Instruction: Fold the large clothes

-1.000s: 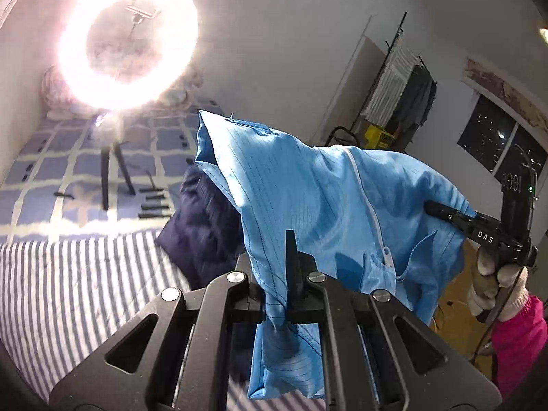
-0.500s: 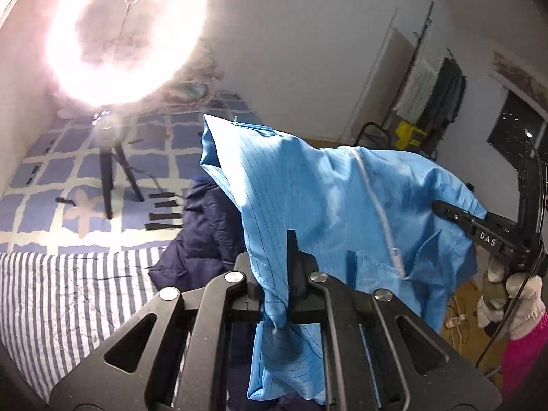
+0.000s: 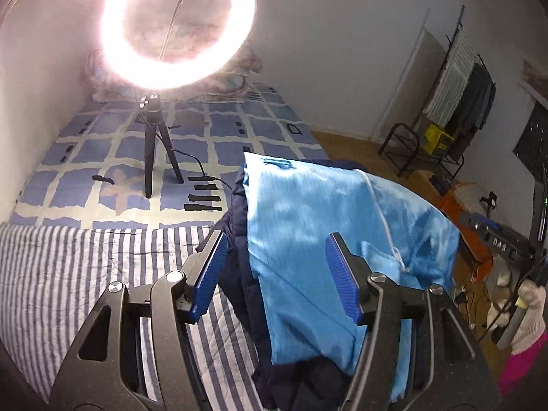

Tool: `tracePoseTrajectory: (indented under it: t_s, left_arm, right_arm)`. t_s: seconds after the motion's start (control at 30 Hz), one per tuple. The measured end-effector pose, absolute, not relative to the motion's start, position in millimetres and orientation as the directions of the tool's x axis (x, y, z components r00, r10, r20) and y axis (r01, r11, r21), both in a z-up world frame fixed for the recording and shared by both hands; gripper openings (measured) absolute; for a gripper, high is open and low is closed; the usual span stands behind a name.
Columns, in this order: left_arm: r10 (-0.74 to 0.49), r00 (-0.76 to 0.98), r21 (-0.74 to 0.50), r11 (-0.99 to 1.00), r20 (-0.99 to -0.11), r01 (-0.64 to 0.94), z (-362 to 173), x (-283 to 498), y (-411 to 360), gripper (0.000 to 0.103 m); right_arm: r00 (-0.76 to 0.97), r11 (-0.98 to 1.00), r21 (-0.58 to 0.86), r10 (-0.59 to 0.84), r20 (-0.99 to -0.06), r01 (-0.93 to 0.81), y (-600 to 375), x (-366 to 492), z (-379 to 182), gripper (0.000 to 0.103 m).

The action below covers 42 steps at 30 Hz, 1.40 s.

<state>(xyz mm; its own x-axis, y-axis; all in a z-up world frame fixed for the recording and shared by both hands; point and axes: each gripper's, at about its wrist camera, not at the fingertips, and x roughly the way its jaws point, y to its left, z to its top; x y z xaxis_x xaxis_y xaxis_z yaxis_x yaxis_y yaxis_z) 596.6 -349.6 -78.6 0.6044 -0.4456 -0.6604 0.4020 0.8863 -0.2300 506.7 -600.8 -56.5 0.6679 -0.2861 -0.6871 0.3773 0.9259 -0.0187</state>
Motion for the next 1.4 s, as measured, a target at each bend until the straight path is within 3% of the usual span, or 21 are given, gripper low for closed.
tracePoseTrajectory:
  t_s: [0.5,0.83,0.97,1.13,1.4]
  left_arm:
    - [-0.502,0.645,-0.136,0.837,-0.576,0.53,28,429,-336,0.062]
    - [-0.489,0.689,-0.093,0.845,-0.536,0.527,74,300,-279,0.071]
    - [-0.486,0.706,-0.06,0.842,-0.515,0.536,78,255,-262,0.08]
    - [-0.496,0.706,-0.042,0.831,-0.505,0.554,78,212,-246,0.093]
    - [-0.505,0.704,-0.024,0.821,-0.499,0.571,64,171,-226,0.103]
  right_arm:
    - [0.795,0.957,0.081,-0.183,-0.578,0.279,-543,384,34,0.046]
    - [0.847,0.974,0.097,-0.128,-0.516,0.206,-487,279,74,0.051]
    - [0.846,0.982,0.065,-0.119,-0.519,0.178,-457,244,76,0.056]
    - [0.854,0.981,0.067,-0.123,-0.506,0.18,-431,203,75,0.07]
    - [0.862,0.972,0.078,-0.157,-0.482,0.22,-404,156,69,0.089]
